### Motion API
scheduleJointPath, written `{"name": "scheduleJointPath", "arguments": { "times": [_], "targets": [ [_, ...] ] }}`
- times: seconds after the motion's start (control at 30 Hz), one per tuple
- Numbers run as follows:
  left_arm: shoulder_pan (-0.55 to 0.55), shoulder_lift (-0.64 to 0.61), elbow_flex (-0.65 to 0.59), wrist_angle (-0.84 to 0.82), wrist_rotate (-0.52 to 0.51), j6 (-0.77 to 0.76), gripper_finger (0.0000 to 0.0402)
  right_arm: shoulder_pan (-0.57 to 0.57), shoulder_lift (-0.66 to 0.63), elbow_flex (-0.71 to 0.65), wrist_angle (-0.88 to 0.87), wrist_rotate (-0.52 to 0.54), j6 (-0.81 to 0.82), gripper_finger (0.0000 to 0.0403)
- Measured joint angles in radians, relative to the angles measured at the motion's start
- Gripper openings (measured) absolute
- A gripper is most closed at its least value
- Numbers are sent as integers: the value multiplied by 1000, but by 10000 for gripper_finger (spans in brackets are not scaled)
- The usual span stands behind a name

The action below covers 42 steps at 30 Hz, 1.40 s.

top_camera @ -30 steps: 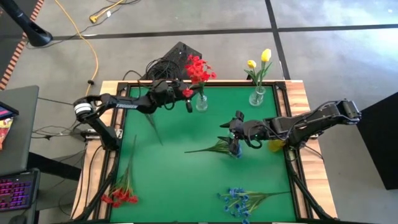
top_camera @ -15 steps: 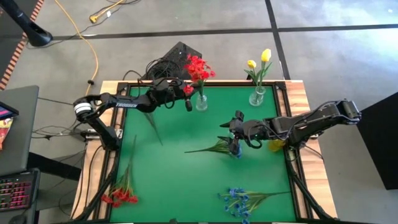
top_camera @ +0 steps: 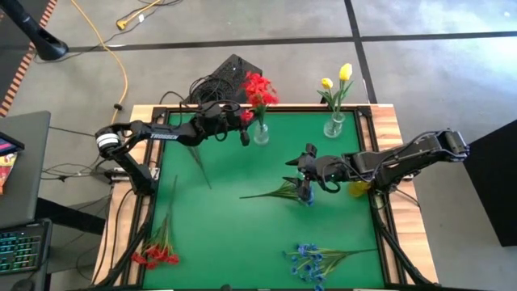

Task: Sort flowers into vase by color
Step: Put the top red flowers into the left white transparent vase

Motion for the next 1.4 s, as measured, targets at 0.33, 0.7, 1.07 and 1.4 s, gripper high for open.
{"name": "scheduleJointPath", "arguments": {
  "times": [0.33,0.7,1.07,1.4],
  "targets": [
    [0,0,0,-67,-32,-60,0,0,0,0,0,-1,1,270],
    [0,0,0,-120,-32,-63,0,1,0,0,0,-2,8,270],
    [-20,116,1,-71,-14,-45,0,5,0,-1,-2,-2,11,270],
    [-15,131,1,-59,-11,-6,0,18,0,-1,-4,-2,0,270]
  ]
}}
